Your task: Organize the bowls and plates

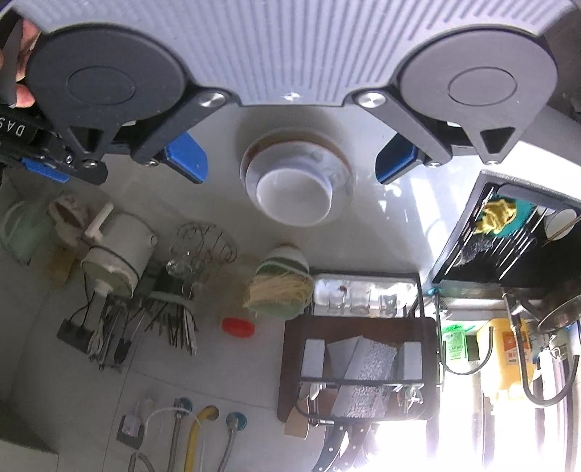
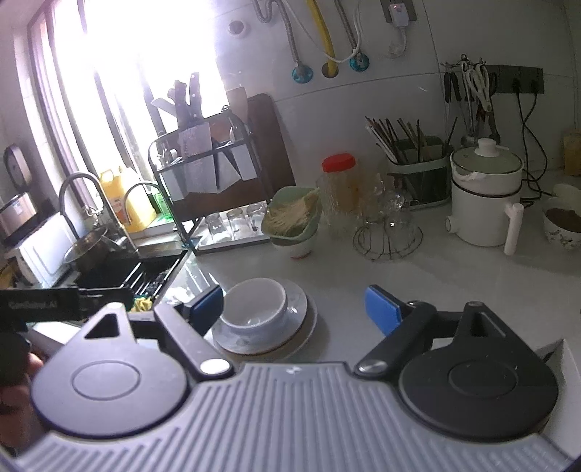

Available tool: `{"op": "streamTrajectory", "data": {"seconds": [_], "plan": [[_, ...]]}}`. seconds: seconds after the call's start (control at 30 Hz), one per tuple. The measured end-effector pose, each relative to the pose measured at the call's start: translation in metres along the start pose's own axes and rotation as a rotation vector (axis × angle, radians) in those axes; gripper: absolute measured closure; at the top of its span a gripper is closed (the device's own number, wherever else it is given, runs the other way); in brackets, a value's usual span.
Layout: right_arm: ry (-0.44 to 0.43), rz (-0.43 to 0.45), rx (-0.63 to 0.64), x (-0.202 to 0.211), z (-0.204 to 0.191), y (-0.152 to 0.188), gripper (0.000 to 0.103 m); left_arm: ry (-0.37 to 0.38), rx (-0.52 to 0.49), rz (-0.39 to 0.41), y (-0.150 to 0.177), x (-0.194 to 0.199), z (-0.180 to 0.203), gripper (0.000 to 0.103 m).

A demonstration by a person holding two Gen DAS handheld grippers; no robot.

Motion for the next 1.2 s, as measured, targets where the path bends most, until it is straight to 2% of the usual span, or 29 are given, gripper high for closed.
{"op": "streamTrajectory", "data": {"seconds": [0.43,0.73,1.2], "plan": [[0.024,0.002,0.021,0.025,0.0,0.027,0.017,-0.024,-0.01,-0.035,0.04,0.019,0.007,0.002],[0.029,0.001,0.003,0.036,0.005,0.041,0.017,-0.017,-0.027,-0.029,0.054,0.027,0.012,0.003],[0.049,0.018,0.041,0.048,-0.001,0.052,0.017,-0.006,-0.053,-0.007,0.069,0.041,0.016,0.002]]}}
Point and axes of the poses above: each gripper's, at about its wrist camera, not at the fingertips, and x roughly against the way its jaws point, z to its right, y to its underside, the point moved 6 cm from there along -x, roughly the way its jaws point, and after that the axes turned 1 degree about z, right-handed, at the moved point
